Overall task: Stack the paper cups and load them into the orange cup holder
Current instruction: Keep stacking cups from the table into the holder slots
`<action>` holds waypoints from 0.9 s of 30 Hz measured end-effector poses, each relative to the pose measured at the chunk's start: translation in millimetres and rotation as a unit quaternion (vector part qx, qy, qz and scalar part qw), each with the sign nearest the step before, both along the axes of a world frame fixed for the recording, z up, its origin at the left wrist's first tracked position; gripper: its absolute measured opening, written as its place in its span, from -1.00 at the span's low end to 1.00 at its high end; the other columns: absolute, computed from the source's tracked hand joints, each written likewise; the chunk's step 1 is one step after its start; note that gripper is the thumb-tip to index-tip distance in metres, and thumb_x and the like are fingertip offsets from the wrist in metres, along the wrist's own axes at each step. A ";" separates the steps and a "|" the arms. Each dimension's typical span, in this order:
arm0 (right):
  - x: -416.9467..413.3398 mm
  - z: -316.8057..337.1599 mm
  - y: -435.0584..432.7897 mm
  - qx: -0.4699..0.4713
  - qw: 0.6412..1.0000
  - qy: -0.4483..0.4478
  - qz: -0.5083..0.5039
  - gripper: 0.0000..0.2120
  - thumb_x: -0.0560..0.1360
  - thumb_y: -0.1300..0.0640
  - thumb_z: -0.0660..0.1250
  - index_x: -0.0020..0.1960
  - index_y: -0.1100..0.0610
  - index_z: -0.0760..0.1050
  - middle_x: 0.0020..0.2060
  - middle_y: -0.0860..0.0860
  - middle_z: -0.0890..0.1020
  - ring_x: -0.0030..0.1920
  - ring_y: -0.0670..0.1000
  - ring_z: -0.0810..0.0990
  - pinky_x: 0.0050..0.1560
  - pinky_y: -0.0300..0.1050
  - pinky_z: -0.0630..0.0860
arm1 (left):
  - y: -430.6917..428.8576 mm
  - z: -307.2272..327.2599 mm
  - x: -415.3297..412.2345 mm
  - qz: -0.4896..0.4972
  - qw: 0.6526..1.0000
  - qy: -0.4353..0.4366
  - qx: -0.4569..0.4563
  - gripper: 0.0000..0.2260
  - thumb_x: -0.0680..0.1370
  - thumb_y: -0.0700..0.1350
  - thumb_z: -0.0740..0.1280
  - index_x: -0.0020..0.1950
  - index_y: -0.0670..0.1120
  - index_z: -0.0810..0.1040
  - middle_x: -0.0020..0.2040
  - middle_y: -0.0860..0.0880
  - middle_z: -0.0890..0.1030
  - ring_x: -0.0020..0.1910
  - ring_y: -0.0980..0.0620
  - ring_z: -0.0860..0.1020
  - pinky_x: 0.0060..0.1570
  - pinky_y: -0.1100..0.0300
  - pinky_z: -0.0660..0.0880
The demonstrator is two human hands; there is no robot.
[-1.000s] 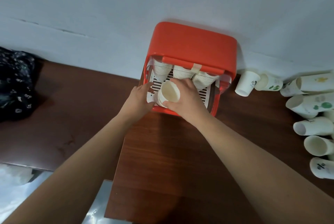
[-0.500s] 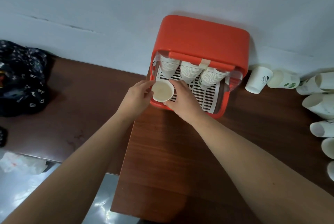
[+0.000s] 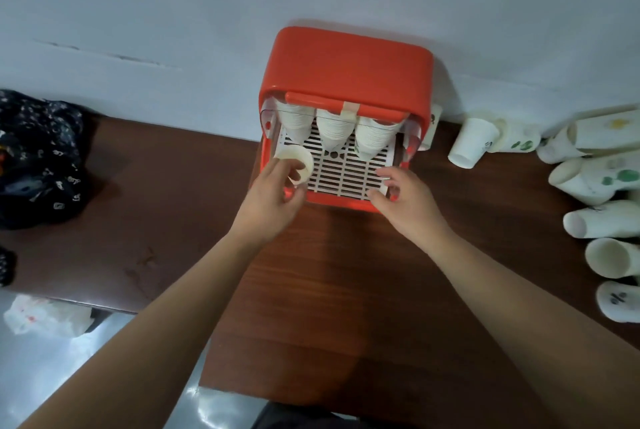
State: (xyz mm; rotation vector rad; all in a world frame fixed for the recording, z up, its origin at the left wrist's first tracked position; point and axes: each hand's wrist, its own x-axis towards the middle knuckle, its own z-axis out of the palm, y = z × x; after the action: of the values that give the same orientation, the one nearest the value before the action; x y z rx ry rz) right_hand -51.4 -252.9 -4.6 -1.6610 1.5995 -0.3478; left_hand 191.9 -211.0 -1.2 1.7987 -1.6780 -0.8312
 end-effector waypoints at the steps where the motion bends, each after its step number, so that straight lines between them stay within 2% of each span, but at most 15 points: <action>1: -22.7 1.3 2.9 -0.003 1.000 0.026 -0.014 -0.59 0.54 0.03 0.41 0.36 0.10 0.49 0.28 0.01 0.56 0.26 -0.03 0.55 0.30 0.00 0.51 | 2.8 2.1 -16.7 -0.035 0.999 0.008 0.014 -0.71 0.61 -0.10 0.33 0.33 -0.07 0.47 0.10 0.06 0.52 0.00 0.15 0.54 0.00 0.28 0.53; 4: -90.9 2.7 7.3 -0.003 0.993 0.089 -0.075 -0.64 0.54 0.05 0.41 0.30 0.13 0.53 0.22 0.05 0.61 0.20 0.02 0.60 0.24 -0.03 0.53 | 2.9 -1.5 -79.1 -0.163 0.986 0.012 0.026 -0.67 0.60 -0.14 0.34 0.36 -0.11 0.44 0.06 0.01 0.54 -0.06 0.10 0.52 -0.01 0.20 0.51; 7: -147.6 3.9 -6.5 -0.002 0.985 0.122 -0.121 -0.63 0.56 0.05 0.36 0.32 0.17 0.51 0.22 0.08 0.60 0.18 0.05 0.58 0.15 -0.15 0.43 | -11.9 -6.6 -149.3 -0.221 0.974 0.024 0.033 -0.66 0.59 -0.17 0.34 0.36 -0.15 0.45 0.06 -0.01 0.54 -0.06 0.15 0.47 0.00 0.35 0.39; 9: -177.7 0.5 -23.8 -0.003 0.980 0.124 -0.154 -0.59 0.57 0.03 0.34 0.35 0.19 0.48 0.25 0.10 0.58 0.23 0.08 0.56 0.17 -0.12 0.41 | -32.5 -7.7 -193.6 -0.208 0.977 0.042 0.025 -0.68 0.57 -0.19 0.35 0.33 -0.16 0.47 0.07 -0.04 0.55 -0.03 0.13 0.48 0.04 0.31 0.40; 12: -211.0 -7.5 -54.2 0.011 0.974 0.107 -0.202 -0.55 0.58 -0.01 0.30 0.36 0.23 0.44 0.22 0.09 0.57 0.21 0.09 0.55 0.13 -0.14 0.38 | -77.6 -11.8 -248.4 -0.130 0.989 0.050 0.056 -0.71 0.56 -0.13 0.35 0.28 -0.14 0.50 0.11 -0.07 0.56 0.04 0.03 0.52 0.05 0.18 0.43; 15: -233.5 -17.2 -82.4 0.011 0.968 0.074 -0.239 -0.63 0.56 -0.04 0.28 0.14 0.27 0.50 -0.14 0.02 0.59 -0.11 0.02 0.56 0.04 -0.09 0.53 | -128.4 -25.3 -284.2 -0.059 0.992 0.033 0.109 -0.69 0.55 -0.06 0.35 0.25 -0.17 0.49 0.15 -0.10 0.55 0.04 0.00 0.50 -0.03 0.21 0.32; 16: -238.0 -19.6 -88.6 0.004 0.971 0.095 -0.221 -0.66 0.54 -0.02 0.30 0.09 0.27 0.49 -0.20 0.03 0.57 -0.18 0.02 0.55 -0.03 -0.07 0.54 | -144.1 -32.9 -293.1 -0.042 0.992 0.021 0.119 -0.67 0.54 -0.04 0.36 0.23 -0.18 0.49 0.16 -0.12 0.55 0.05 -0.03 0.50 -0.04 0.20 0.32; 17: -242.1 -23.1 -93.0 -0.008 0.974 0.132 -0.182 -0.67 0.53 0.03 0.33 0.12 0.27 0.45 -0.14 0.06 0.58 -0.13 0.04 0.57 -0.05 -0.09 0.50 | -157.8 -41.2 -300.4 -0.027 0.992 0.008 0.126 -0.63 0.52 -0.02 0.38 0.24 -0.19 0.48 0.17 -0.14 0.55 0.09 -0.08 0.52 -0.04 0.17 0.34; 19: -249.4 -34.5 -101.7 -0.070 0.967 0.233 -0.079 -0.57 0.49 0.15 0.37 0.30 0.27 0.39 0.17 0.18 0.52 0.17 0.18 0.52 0.11 0.01 0.47 | -180.4 -58.6 -312.6 -0.006 0.990 -0.009 0.141 -0.51 0.50 0.04 0.43 0.30 -0.22 0.46 0.23 -0.18 0.55 0.17 -0.15 0.55 0.07 0.10 0.45; 21: -255.6 -44.7 -112.5 -0.130 0.951 0.279 0.015 -0.47 0.46 0.23 0.37 0.40 0.25 0.35 0.32 0.19 0.43 0.32 0.23 0.42 0.27 0.07 0.41 | -194.7 -73.9 -322.5 0.003 0.988 -0.028 0.154 -0.39 0.49 0.14 0.45 0.37 -0.21 0.41 0.28 -0.18 0.54 0.24 -0.18 0.54 0.17 0.03 0.49; 24: -264.1 -59.2 -131.5 -0.133 0.944 0.292 0.076 -0.38 0.43 0.26 0.41 0.46 0.23 0.31 0.38 0.15 0.40 0.39 0.21 0.37 0.36 0.09 0.38 | -202.6 -88.9 -334.7 -0.011 0.986 -0.045 0.158 -0.37 0.50 0.17 0.44 0.40 -0.17 0.35 0.31 -0.19 0.53 0.29 -0.18 0.50 0.08 0.08 0.40; 27: -263.4 -65.2 -139.8 -0.157 0.924 0.337 0.089 -0.37 0.42 0.24 0.42 0.45 0.19 0.33 0.28 0.20 0.41 0.30 0.26 0.39 0.31 0.14 0.37 | -198.0 -90.6 -337.6 -0.030 0.988 -0.051 0.145 -0.40 0.51 0.11 0.44 0.43 -0.14 0.36 0.34 -0.15 0.51 0.33 -0.14 0.47 0.07 0.14 0.33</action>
State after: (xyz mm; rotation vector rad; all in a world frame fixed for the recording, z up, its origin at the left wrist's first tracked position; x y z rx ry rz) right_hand -314.8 -392.6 -69.8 -2.3275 1.9215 0.0896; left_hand -145.8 -409.0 -91.8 2.0205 -1.7558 -1.0733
